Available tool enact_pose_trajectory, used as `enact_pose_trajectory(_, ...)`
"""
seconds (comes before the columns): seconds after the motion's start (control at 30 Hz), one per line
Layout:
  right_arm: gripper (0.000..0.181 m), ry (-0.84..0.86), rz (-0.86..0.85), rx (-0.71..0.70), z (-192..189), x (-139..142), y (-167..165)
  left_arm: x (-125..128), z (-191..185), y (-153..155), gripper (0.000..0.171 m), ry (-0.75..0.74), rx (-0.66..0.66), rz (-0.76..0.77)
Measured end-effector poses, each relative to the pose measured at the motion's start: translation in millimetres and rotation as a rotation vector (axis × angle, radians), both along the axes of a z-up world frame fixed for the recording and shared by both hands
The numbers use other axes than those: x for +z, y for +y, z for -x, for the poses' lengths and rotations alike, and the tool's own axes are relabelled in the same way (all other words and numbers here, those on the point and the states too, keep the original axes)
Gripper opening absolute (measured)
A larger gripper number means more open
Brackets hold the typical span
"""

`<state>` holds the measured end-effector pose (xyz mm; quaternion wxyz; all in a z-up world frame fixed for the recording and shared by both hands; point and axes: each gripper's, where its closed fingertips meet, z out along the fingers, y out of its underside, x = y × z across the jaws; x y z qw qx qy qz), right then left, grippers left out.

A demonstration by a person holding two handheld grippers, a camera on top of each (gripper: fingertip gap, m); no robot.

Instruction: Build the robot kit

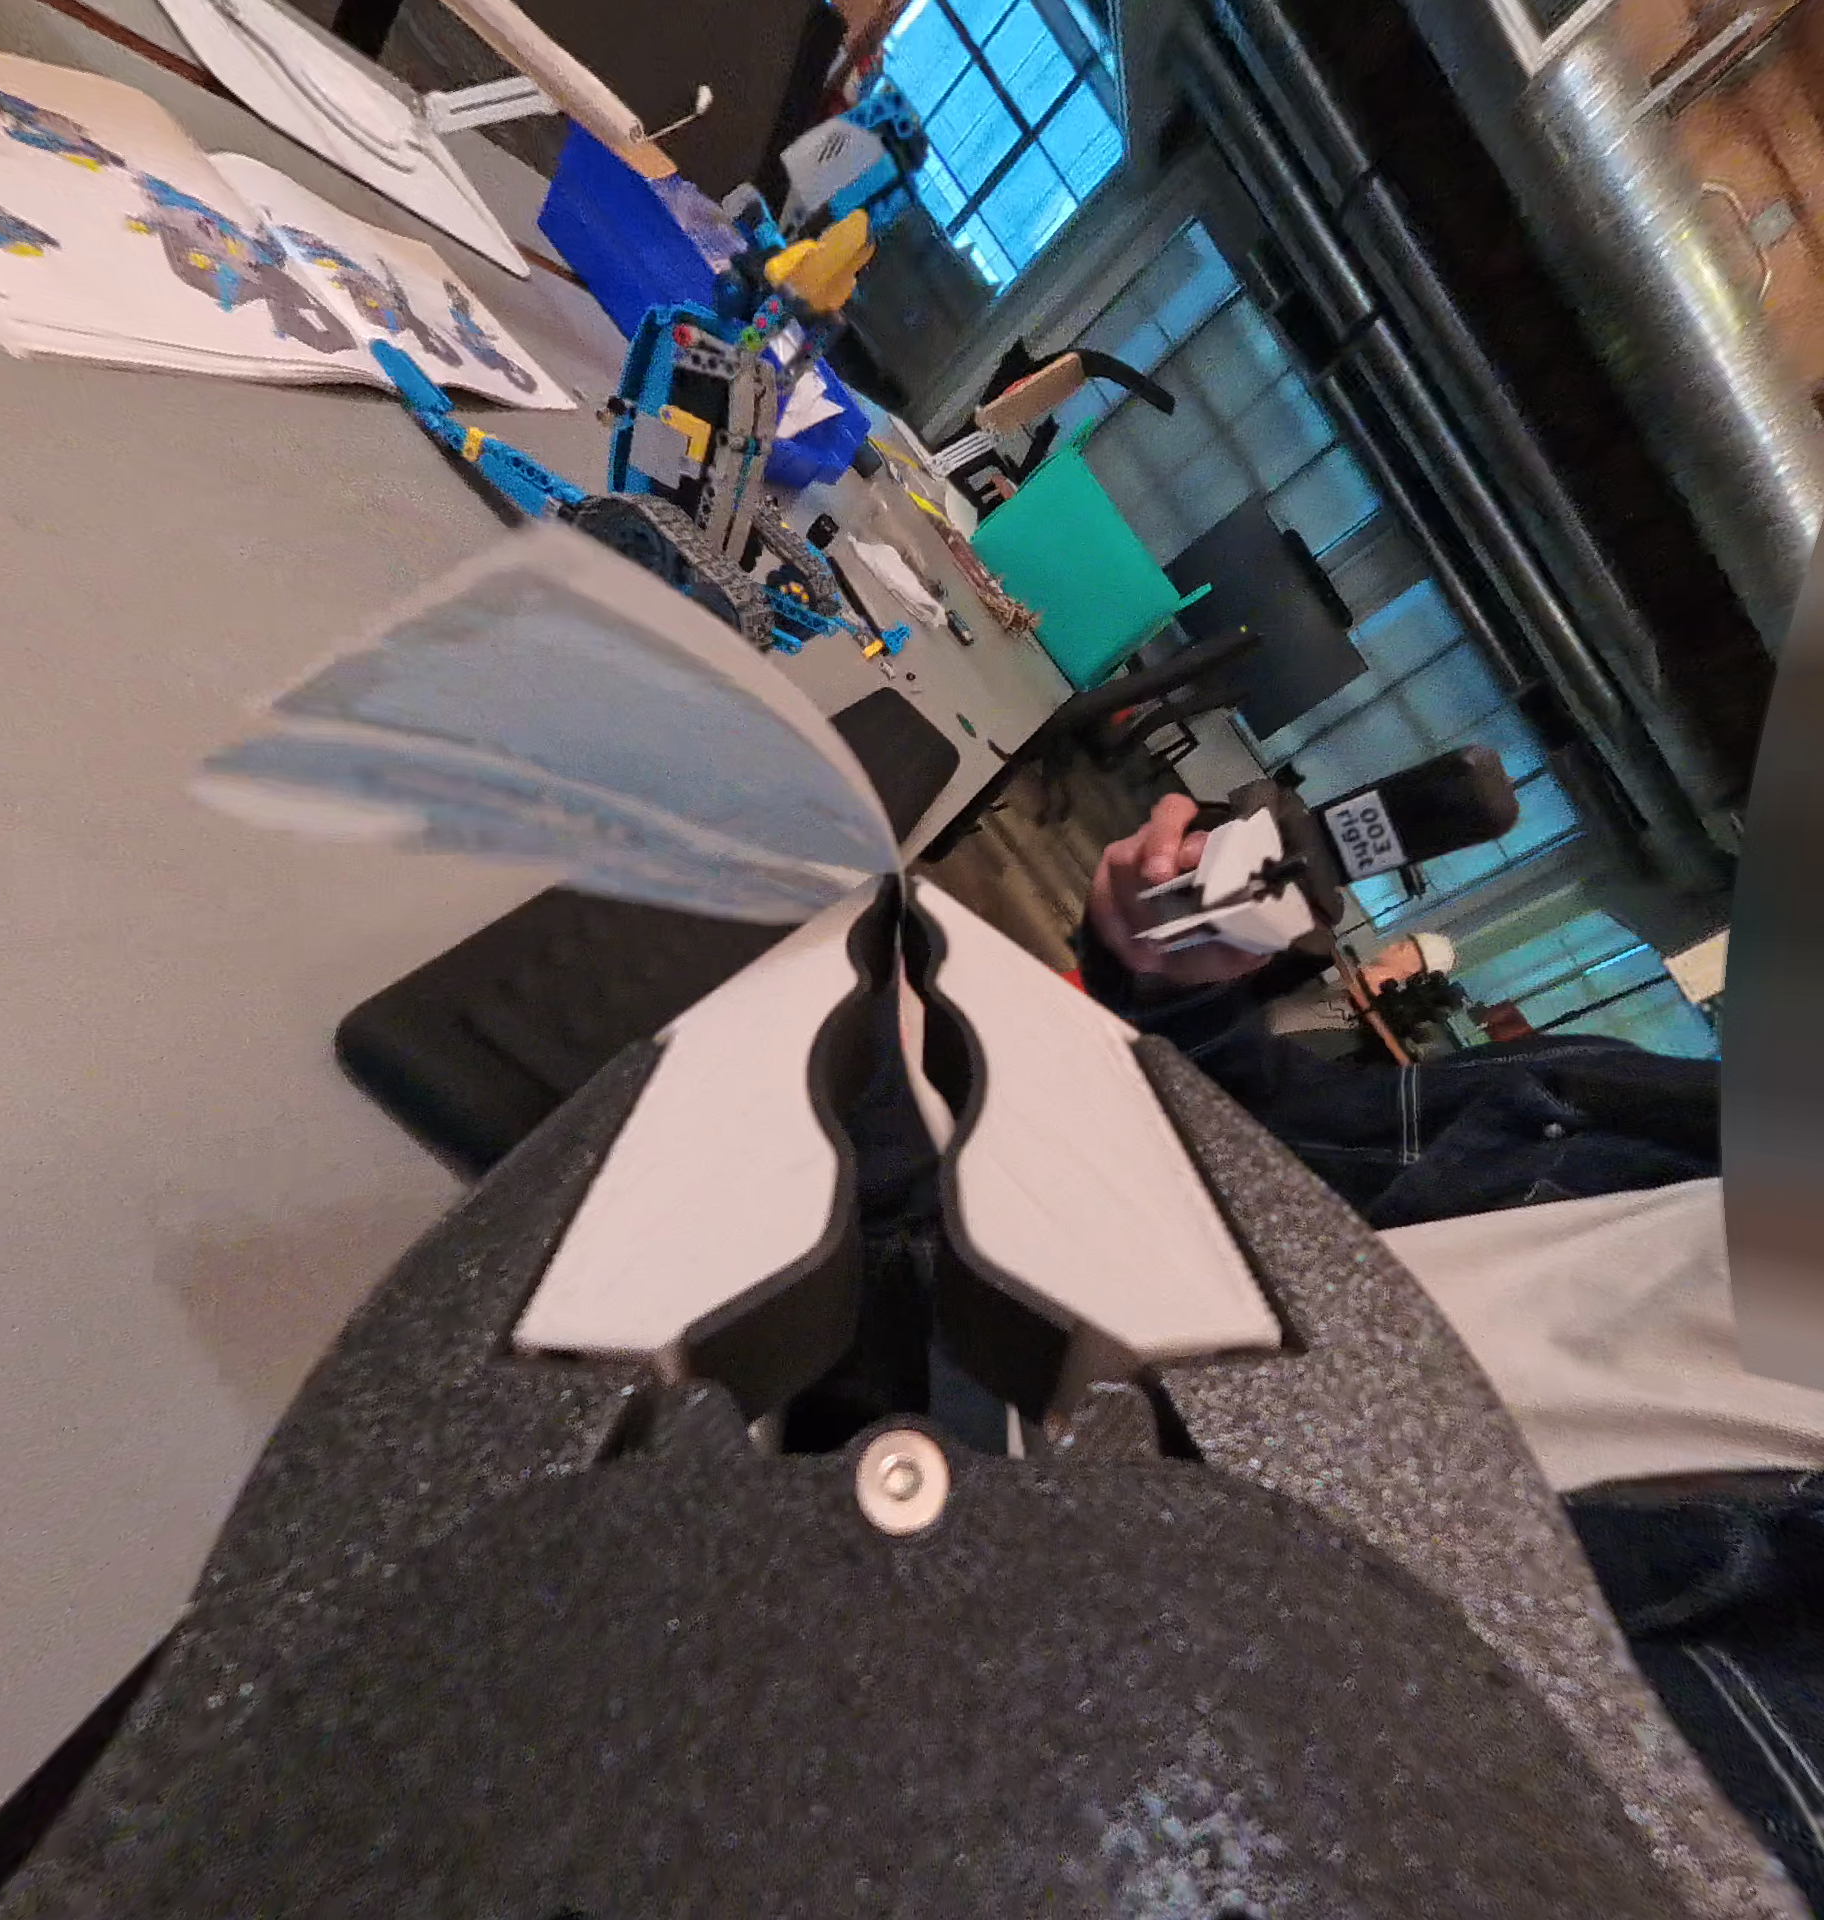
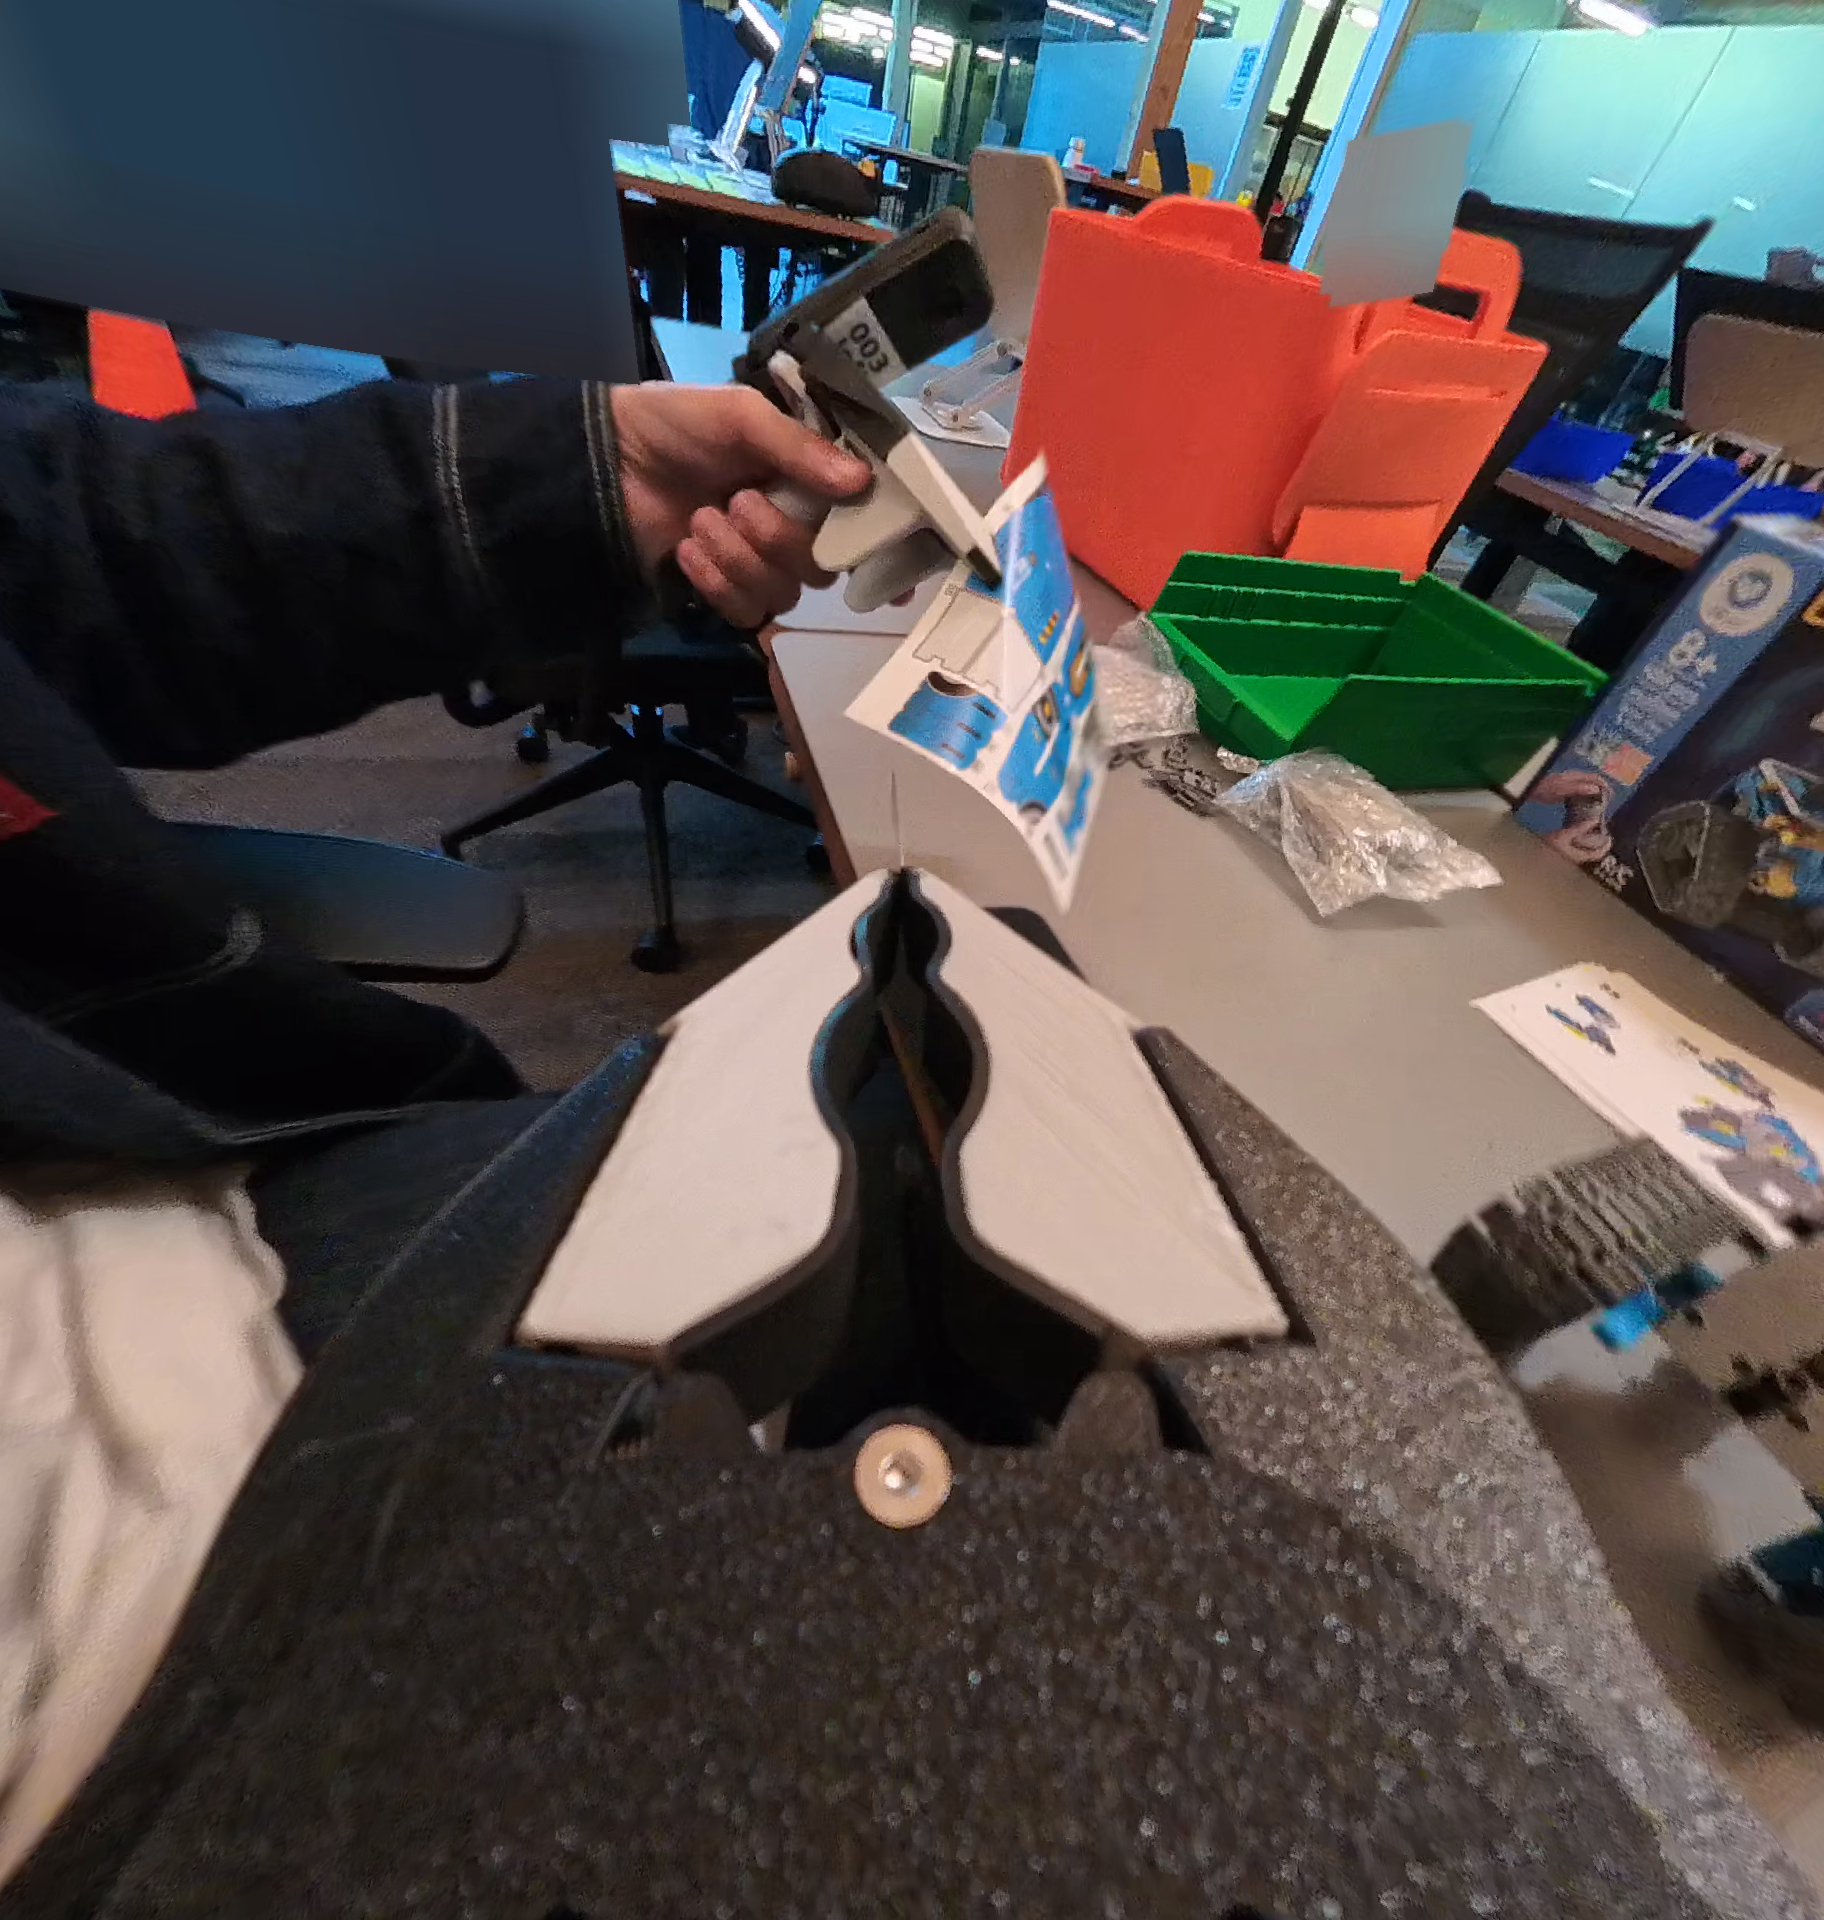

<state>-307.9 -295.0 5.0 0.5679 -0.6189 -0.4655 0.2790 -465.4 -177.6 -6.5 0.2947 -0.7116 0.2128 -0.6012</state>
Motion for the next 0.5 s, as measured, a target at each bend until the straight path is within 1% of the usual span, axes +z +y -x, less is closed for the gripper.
enact_pose_trajectory(0.07, 0.000, -0.039, -0.033, 0.014, 24.0, -10.1, 15.4, -5.2, -10.0, -0.5, 0.000, 0.022, 0.029, 0.013)
enact_pose_trajectory(0.13, 0.000, 0.002, 0.001, 0.068, 41.1, -7.3, 23.0, -6.9, -14.7, -3.9, 0.000, 0.040, 0.040, 0.007)
enact_pose_trajectory(0.23, 0.000, 0.101, 0.114, 0.130, 43.7, 3.1, 33.7, -21.7, -1.6, -4.8, 0.000, 0.129, 0.033, -0.026)
enact_pose_trajectory(0.27, 0.000, 0.129, 0.162, 0.148, 40.8, 4.7, 36.7, -27.4, 7.3, -3.1, 0.000, 0.135, 0.010, -0.018)
enact_pose_trajectory(0.3, 0.000, 0.156, 0.202, 0.159, 36.6, 6.4, 40.6, -32.4, 16.2, -3.1, 0.000, 0.117, -0.044, 0.005)
enact_pose_trajectory(0.33, 0.000, 0.179, 0.241, 0.170, 32.4, 7.4, 44.1, -40.2, 27.8, 1.7, 0.000, 0.111, -0.083, 0.032)
enact_pose_trajectory(0.37, 0.000, 0.192, 0.278, 0.182, 28.6, 7.9, 47.1, -53.0, 43.8, 17.5, 0.000, 0.148, -0.049, 0.049)
enact_pose_trajectory(0.4, 0.000, 0.203, 0.299, 0.183, 24.6, 9.0, 51.1, -68.9, 60.5, 31.2, 0.000, 0.214, -0.023, 0.064)
enact_pose_trajectory(0.43, 0.000, 0.208, 0.308, 0.180, 20.8, 10.3, 54.9, -84.7, 74.5, 35.9, 0.000, 0.270, -0.051, 0.100)
enact_pose_trajectory(0.47, 0.000, 0.199, 0.311, 0.177, 17.2, 11.0, 57.5, -99.9, 87.8, 40.6, 0.000, 0.307, -0.073, 0.173)
enact_pose_trajectory(0.5, 0.000, 0.178, 0.300, 0.170, 13.3, 11.3, 59.8, -116.4, 102.0, 48.6, 0.000, 0.351, -0.058, 0.260)
